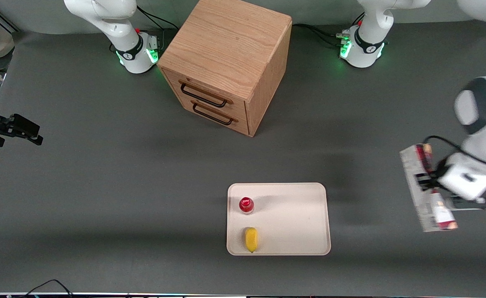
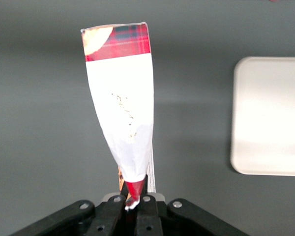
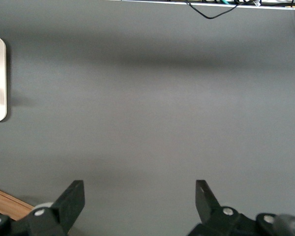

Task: Place red cookie box on tray
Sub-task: 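Carry the held cookie box with the left gripper over the tray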

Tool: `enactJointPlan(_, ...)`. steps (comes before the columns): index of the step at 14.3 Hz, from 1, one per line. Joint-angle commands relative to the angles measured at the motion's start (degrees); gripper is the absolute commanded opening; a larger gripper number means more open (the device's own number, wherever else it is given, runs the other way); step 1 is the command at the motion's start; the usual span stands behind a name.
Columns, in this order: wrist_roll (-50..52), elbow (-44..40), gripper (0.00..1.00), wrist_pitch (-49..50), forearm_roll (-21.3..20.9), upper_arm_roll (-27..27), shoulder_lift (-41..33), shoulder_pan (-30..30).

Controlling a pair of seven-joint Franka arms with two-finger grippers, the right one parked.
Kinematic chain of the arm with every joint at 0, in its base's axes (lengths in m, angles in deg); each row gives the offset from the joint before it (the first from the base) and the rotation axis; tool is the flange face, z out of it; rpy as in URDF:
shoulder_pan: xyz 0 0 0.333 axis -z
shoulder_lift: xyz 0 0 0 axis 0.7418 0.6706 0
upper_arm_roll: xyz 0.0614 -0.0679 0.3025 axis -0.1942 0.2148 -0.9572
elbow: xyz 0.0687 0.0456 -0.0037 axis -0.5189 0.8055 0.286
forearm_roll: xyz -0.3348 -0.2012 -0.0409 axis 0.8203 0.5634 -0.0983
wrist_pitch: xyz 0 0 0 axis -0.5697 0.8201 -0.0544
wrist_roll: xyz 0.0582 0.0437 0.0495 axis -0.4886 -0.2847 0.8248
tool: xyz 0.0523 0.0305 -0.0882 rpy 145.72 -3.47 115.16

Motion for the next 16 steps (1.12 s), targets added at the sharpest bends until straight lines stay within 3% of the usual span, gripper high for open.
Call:
enactJointPlan(1,5.79,-3.55,0.00,-0.04,-5.29,7.62,5.45,0.65)
enactJointPlan(6,14.67,-20.51,0.00,-0.82,-7.50,9.67,23.20,6.98)
enactJointPlan(11,17.13,-21.23,0.00,-12.77,-9.43,9.59,30.42,8.04)
enactJointPlan(16,18.10,-21.58,0.00,-14.01,-11.11,9.67,32.45,8.13)
